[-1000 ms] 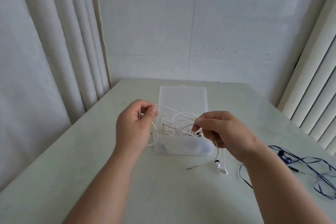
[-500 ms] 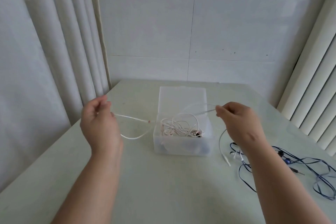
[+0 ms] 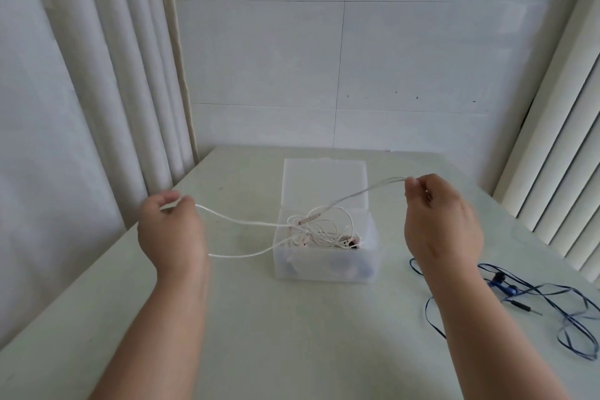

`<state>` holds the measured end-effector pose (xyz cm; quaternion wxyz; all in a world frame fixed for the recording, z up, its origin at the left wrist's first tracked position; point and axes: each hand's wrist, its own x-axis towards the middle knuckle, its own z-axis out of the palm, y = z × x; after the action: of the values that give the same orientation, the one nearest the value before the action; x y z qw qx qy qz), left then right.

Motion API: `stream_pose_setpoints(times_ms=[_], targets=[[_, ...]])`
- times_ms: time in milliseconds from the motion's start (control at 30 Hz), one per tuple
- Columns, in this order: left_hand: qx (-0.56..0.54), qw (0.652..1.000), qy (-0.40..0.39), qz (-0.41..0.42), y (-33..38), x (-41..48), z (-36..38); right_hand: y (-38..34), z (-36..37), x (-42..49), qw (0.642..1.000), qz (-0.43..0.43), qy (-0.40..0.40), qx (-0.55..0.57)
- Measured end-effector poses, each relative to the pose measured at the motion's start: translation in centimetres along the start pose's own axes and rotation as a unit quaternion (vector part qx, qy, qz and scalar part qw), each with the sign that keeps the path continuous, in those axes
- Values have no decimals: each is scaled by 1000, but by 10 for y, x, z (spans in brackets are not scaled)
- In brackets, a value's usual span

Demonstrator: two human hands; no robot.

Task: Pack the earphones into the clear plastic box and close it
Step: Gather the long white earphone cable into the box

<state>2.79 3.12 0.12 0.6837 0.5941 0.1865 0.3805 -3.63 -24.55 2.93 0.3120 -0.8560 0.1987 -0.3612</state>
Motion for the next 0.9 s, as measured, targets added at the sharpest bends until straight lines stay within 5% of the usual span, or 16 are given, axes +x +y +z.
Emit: stream_pose_setpoints(times_ms=[167,400,533,667,900], targets=[[-17,994,-108,10,1,-8,4,-7,-3,-5,1000,-22,-16,16],[2,978,-146,148,12,-28,5,-15,-3,-12,959,-65,-77,263],[-180,963,-202,8,20,-26,7,-16,-7,-12,911,-56,-88,398],[-286,877,-316,-221,23,-21,1,-16,-6,-12,876,-36,-105,469],[-226,835,-460,-201,23,-22,-3,-19,-4,-16,906,-82,-225,348]])
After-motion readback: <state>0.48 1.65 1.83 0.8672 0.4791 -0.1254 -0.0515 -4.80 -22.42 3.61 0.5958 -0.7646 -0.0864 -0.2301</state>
